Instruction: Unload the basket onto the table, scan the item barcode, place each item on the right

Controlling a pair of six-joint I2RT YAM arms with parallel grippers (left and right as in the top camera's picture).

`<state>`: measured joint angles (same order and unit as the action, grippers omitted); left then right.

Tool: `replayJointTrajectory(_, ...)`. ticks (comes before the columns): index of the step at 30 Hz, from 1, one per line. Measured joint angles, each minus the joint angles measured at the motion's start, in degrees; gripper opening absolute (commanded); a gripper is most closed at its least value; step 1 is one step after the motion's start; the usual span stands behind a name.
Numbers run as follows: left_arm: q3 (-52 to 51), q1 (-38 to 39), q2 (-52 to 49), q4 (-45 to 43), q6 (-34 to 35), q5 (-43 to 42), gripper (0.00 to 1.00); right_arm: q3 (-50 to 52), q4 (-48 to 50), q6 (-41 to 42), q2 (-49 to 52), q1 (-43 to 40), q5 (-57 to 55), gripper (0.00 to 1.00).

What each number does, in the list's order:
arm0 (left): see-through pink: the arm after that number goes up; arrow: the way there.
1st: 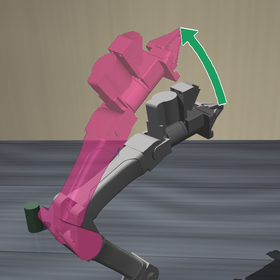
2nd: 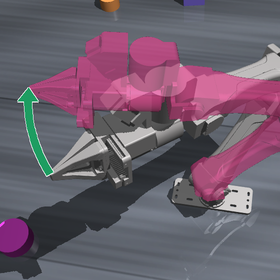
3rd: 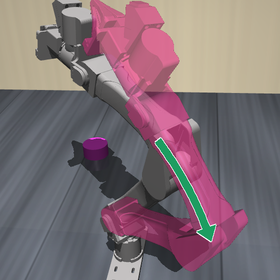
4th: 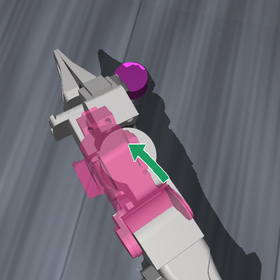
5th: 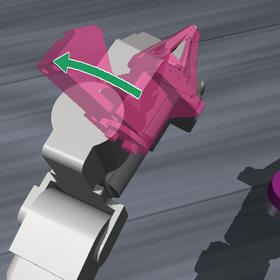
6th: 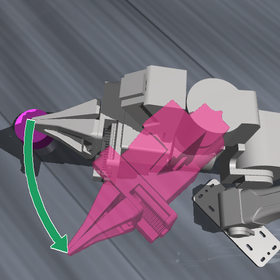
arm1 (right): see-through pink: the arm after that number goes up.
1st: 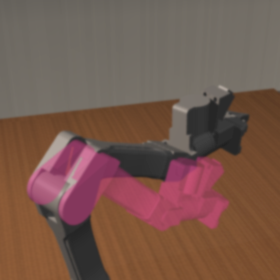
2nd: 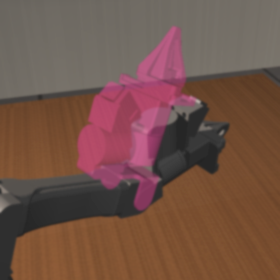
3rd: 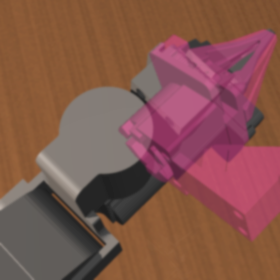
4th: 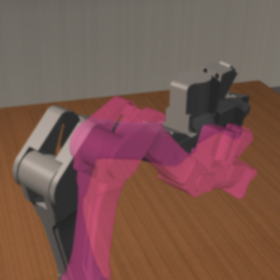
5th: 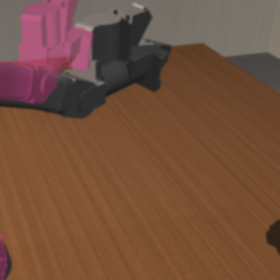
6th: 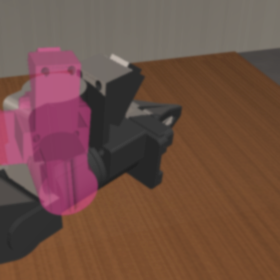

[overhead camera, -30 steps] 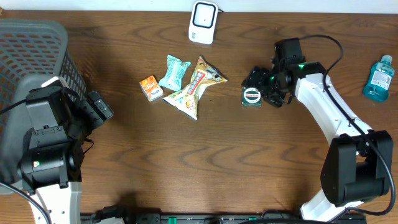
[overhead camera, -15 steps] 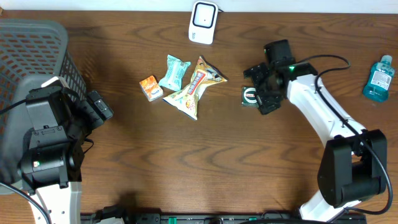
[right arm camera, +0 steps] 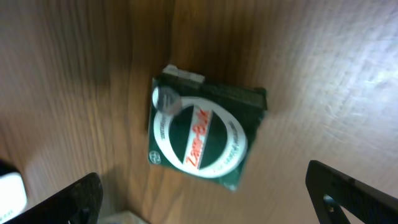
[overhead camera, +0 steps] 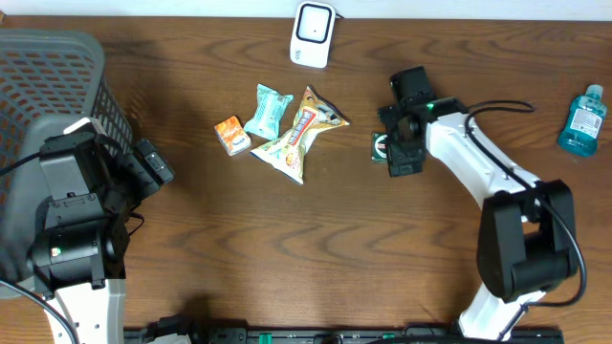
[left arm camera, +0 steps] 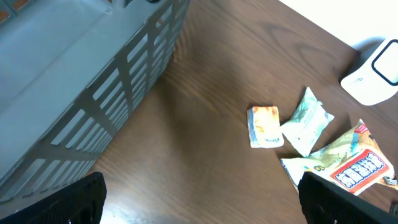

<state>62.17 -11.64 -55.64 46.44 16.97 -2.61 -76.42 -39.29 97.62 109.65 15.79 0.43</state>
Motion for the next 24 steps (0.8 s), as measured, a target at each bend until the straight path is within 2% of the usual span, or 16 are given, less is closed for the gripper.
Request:
replayJointTrajectory(7,0.0,0.0,0.0,0.0,0.0,0.0,0.98,0.0,6.3,1.6,3.3,0.0,0.0,0.99)
replayJointTrajectory(13,0.0,0.0,0.0,0.0,0.0,0.0,0.98,0.0,7.4,2.1,4.5,-0.1,-0.1,0.98)
replayJointTrajectory(24,0.0,0.0,0.0,0.0,0.0,0.0,0.98,0.0,7.1,0.5,5.7,-1.1,0.1,0.87)
